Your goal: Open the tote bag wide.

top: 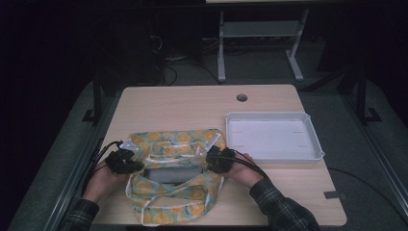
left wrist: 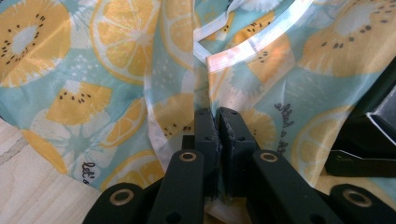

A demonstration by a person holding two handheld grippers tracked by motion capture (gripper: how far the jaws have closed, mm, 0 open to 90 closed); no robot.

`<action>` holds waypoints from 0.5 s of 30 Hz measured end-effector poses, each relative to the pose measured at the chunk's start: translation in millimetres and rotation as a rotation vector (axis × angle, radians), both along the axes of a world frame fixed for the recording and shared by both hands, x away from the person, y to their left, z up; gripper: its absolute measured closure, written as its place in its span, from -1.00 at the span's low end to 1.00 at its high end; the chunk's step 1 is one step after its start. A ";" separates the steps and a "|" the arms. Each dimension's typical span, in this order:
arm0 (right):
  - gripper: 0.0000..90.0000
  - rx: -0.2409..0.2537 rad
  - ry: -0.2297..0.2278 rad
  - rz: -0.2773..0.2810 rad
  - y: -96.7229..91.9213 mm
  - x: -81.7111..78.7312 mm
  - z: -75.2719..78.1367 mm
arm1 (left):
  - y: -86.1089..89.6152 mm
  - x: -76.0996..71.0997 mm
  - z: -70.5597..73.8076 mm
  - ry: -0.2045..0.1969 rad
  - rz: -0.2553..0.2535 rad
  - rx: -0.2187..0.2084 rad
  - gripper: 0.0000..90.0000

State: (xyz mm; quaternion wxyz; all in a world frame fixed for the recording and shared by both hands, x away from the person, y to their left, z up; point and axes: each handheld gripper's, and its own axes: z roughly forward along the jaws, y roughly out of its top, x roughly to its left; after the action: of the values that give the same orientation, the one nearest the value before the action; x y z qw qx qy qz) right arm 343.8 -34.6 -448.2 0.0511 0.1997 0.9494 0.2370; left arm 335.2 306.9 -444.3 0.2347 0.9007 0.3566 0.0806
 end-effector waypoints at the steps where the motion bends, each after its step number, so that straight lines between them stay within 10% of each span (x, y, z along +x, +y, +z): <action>1: 0.97 0.000 0.000 -0.001 -0.1 0.1 0.0 | 0.4 0.5 0.1 -0.004 -0.005 0.001 0.91; 5: 0.80 -0.004 0.006 0.004 -3.5 1.8 3.8 | -0.1 -0.2 0.1 -0.003 -0.001 0.003 0.91; 15: 0.51 0.192 0.002 -0.027 -33.4 -1.2 48.3 | 0.3 0.2 0.1 -0.004 -0.005 -0.001 0.90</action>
State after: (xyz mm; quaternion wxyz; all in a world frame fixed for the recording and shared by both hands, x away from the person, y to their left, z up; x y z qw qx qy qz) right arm 342.6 -68.0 -399.9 0.0338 0.2169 0.9195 0.3261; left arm 335.3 307.2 -444.2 0.2361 0.9013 0.3539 0.0814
